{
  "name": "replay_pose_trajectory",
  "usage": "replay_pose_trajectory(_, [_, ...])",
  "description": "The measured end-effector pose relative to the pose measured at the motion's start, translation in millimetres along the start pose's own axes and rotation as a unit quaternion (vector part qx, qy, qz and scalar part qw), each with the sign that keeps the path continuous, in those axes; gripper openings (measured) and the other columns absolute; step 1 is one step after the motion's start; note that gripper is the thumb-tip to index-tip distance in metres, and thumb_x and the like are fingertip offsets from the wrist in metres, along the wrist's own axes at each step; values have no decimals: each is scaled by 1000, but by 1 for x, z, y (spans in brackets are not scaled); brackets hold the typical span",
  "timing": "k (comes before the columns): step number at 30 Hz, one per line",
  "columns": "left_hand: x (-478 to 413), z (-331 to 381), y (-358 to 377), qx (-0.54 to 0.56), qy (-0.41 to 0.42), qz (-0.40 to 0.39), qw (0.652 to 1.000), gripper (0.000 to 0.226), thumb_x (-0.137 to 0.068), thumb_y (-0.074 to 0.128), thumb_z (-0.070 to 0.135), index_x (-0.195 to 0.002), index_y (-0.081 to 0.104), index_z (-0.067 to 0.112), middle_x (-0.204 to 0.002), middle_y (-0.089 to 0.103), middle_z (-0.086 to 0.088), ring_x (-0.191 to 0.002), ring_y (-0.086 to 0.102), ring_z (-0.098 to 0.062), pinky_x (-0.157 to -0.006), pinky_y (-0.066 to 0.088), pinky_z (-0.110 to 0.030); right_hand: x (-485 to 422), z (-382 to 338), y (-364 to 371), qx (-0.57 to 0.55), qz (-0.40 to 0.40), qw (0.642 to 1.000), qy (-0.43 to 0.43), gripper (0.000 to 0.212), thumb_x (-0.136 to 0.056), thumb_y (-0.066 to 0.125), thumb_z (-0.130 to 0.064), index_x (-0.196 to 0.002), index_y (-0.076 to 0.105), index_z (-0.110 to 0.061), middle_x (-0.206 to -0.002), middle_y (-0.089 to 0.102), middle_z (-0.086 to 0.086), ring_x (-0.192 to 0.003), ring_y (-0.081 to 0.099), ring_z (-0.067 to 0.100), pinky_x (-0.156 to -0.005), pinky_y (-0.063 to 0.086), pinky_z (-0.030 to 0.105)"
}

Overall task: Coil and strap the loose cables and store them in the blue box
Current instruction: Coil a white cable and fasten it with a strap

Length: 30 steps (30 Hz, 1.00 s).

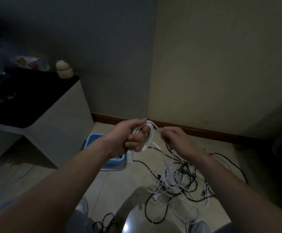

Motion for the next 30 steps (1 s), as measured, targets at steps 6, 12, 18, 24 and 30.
replay_pose_trajectory(6, [-3, -4, 2, 140, 42, 35, 989, 34, -99, 44, 38, -72, 49, 19, -40, 27, 9, -29, 24, -5, -44, 42, -23, 13, -6, 22, -76, -110, 989, 67, 38, -107, 38, -19, -82, 64, -7, -55, 44, 4, -49, 42, 15, -59, 39, 31])
replay_pose_trajectory(12, [-4, -3, -8, 203, 107, 125, 965, 35, -103, 43, 44, -80, 49, 19, -51, 29, 9, -42, 32, -9, -58, 46, -23, 22, 4, 33, -4, -157, 985, 76, 28, -103, 45, -5, -127, 57, -14, -72, 51, 9, -67, 49, 22, -68, 48, 35])
replay_pose_trajectory(18, [2, 3, -14, 242, 147, 187, 941, 33, -98, 54, 44, -92, 53, 11, -64, 45, 3, -58, 54, -15, -81, 49, -31, 21, -1, 39, 78, -184, 980, 15, 43, -96, 60, -24, -136, 58, -40, -82, 63, -12, -69, 58, 4, -68, 48, 26])
replay_pose_trajectory(24, [-6, -4, -9, 202, 131, 213, 947, 37, -95, 51, 43, -91, 49, 7, -63, 41, -4, -56, 44, -19, -67, 43, -34, 23, -10, 43, 133, -167, 977, -18, 29, -96, 55, -25, -111, 68, -45, -88, 69, -10, -77, 61, 15, -74, 45, 29])
replay_pose_trajectory(30, [-12, -8, -6, 135, 94, 222, 961, 44, -98, 41, 47, -89, 48, 5, -58, 38, -7, -47, 45, -23, -57, 40, -33, 18, -13, 34, 178, -95, 979, -11, 14, -84, 61, -35, -83, 70, -24, -64, 62, -5, -57, 59, 13, -58, 47, 37])
Point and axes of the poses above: each hand's wrist, its own x-axis away from the middle knuckle, its own y-axis out of the palm, z = x × y, the point moved 3 cm from there along -x, towards the middle knuckle
